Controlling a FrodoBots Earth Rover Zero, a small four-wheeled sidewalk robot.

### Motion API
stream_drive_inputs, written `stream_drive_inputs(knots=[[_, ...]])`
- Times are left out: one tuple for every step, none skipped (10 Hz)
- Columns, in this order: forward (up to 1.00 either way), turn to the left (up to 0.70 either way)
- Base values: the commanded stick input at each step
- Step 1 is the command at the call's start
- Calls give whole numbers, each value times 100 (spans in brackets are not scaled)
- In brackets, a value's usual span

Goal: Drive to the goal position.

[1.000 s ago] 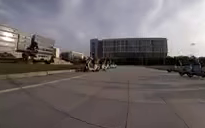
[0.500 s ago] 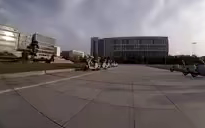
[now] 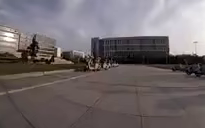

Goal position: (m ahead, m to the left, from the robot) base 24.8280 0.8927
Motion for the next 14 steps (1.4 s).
stream_drive_inputs(knots=[[45, 0], [45, 0], [45, 0], [45, 0], [45, 0], [45, 0], [45, 0], [45, 0], [45, 0], [45, 0], [45, 0], [45, 0], [45, 0], [45, 0]])
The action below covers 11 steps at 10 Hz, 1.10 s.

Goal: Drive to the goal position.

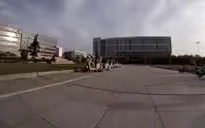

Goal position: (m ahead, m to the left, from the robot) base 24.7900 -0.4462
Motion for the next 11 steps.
stream_drive_inputs(knots=[[45, 0], [45, 0], [45, 0], [45, 0], [45, 0], [45, 0], [45, 0], [45, 0], [45, 0], [45, 0], [45, 0]])
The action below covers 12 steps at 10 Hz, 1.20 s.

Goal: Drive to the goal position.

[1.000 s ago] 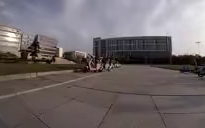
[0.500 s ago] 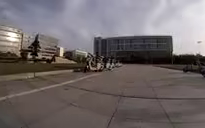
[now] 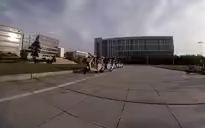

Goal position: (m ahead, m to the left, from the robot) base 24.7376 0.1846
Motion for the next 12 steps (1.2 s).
stream_drive_inputs(knots=[[45, 0], [45, 0], [45, -3], [45, -24], [45, -27], [45, -27], [45, -27], [45, -27], [45, -27], [45, -27], [45, -27], [45, -27]])
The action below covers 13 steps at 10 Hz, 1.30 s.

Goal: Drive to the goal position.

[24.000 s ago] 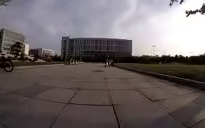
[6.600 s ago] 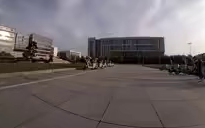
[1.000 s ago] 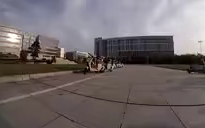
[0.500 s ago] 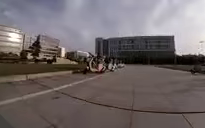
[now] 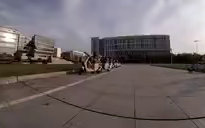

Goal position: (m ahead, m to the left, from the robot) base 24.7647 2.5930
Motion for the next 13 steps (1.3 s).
stream_drive_inputs(knots=[[45, -27], [45, -27], [45, -27], [45, -6], [45, 0], [45, 0], [45, 0], [45, 0], [45, 0], [45, 0], [45, 0], [45, 0], [45, 0]])
